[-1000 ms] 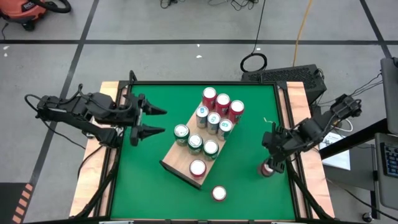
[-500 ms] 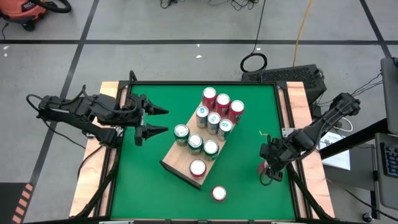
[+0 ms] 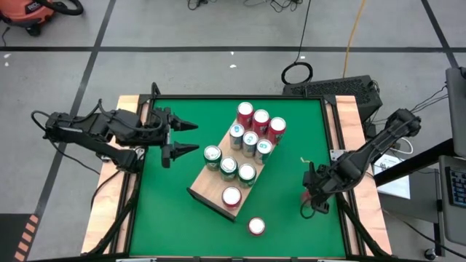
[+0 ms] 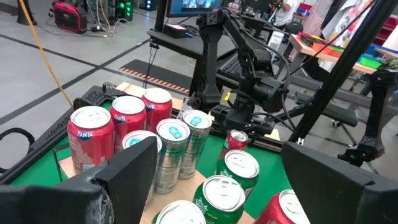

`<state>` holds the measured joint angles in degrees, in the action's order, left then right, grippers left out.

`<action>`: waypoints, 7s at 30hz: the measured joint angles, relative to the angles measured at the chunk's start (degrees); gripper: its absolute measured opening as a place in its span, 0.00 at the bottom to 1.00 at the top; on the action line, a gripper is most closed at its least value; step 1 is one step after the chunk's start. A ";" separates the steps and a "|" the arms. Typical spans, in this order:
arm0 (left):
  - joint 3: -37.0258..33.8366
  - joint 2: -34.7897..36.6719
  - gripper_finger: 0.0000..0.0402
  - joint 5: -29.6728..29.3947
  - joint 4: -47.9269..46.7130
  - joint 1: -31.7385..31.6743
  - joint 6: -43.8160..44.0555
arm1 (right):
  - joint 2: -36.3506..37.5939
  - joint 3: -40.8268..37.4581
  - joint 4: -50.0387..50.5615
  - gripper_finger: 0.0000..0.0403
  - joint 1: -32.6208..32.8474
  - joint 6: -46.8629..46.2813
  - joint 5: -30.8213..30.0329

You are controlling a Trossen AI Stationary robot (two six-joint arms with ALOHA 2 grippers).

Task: Sort soda cans
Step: Put the red soda can on the shelf and align it with the bottom red soda can

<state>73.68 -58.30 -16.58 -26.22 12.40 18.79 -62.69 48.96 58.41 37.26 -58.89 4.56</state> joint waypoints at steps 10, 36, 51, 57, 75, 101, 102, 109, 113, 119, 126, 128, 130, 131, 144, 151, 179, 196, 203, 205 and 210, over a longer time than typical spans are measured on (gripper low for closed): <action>0.00 -0.01 0.85 0.00 0.02 -0.13 0.00 | -1.91 -0.08 -1.08 0.82 -0.02 -0.49 -0.01; 0.00 -0.12 0.85 -0.68 0.66 -0.85 -1.50 | -1.62 19.36 -2.16 0.74 -0.02 -16.97 -0.18; 0.01 -3.77 0.85 -0.70 10.63 -0.80 -11.68 | -1.56 32.33 -13.17 0.74 -0.63 -18.03 -11.75; 0.01 -5.04 0.85 -0.70 13.31 -0.76 -12.41 | -1.49 32.33 -21.90 0.74 -1.72 -16.98 -19.85; 0.01 -6.81 0.85 8.13 17.89 -0.21 -19.30 | -6.75 32.33 -39.04 0.74 -10.86 -12.41 -36.08; 0.01 -8.73 0.85 11.64 11.29 0.83 -25.76 | -18.60 32.29 -61.38 0.74 -16.53 -11.75 -35.88; 0.01 -8.71 0.85 11.58 10.89 0.79 -25.77 | -18.92 32.29 -62.10 0.74 -16.61 -11.76 -35.90; 0.01 -8.76 0.85 9.94 9.88 0.81 -25.64 | -21.08 32.29 -66.54 0.74 -17.11 -11.54 -35.93; 0.01 -8.76 0.85 9.90 8.95 0.86 -25.58 | -21.53 32.29 -67.95 0.74 -17.22 -10.91 -35.92; 0.01 -8.76 0.80 9.60 8.98 0.81 -27.08 | -21.51 32.29 -67.93 0.74 -17.60 -10.94 -35.85; 0.01 -8.76 0.72 9.42 8.99 0.79 -27.09 | -21.47 32.29 -67.84 0.75 -17.97 -11.15 -35.74; 0.01 -8.76 0.72 9.42 9.24 0.84 -27.03 | -21.47 32.29 -68.04 0.75 -17.97 -11.13 -35.76; 0.01 -8.47 0.72 9.21 9.63 1.17 -26.82 | -21.45 32.29 -68.56 0.77 -17.97 -11.08 -35.74; -0.03 -8.34 0.72 9.08 9.89 1.28 -26.84 | -21.46 32.29 -68.94 0.78 -17.98 -10.84 -35.74; -0.08 -7.23 0.72 10.97 13.42 1.49 -16.47 | -21.40 32.40 -80.05 0.95 -18.60 9.42 -36.29; -0.08 -7.16 0.72 12.28 25.42 0.88 -1.53 | -20.88 32.40 -93.24 0.95 -18.82 26.06 -34.51; -0.06 -20.16 0.72 12.10 65.18 -2.53 6.40 | -20.76 59.06 -55.98 0.96 -24.08 41.59 -25.38; -0.02 -24.13 0.72 11.91 72.28 -2.64 6.20 | -20.85 59.02 -53.51 0.92 -24.94 39.99 -23.70; -0.02 -24.13 0.72 11.95 72.18 -2.64 6.22 | -21.73 59.02 -54.88 0.88 -24.92 40.64 -22.66; -0.02 -24.13 0.72 11.95 72.08 -2.62 6.23 | -22.51 59.02 -56.21 0.90 -25.04 40.73 -22.26; -0.02 -24.13 0.72 11.91 71.98 -2.62 6.23 | -23.50 58.98 -57.26 0.91 -25.31 41.64 -22.30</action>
<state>73.67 -82.43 -4.67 45.76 9.78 25.02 -86.19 107.94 1.15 11.94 -17.25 -17.74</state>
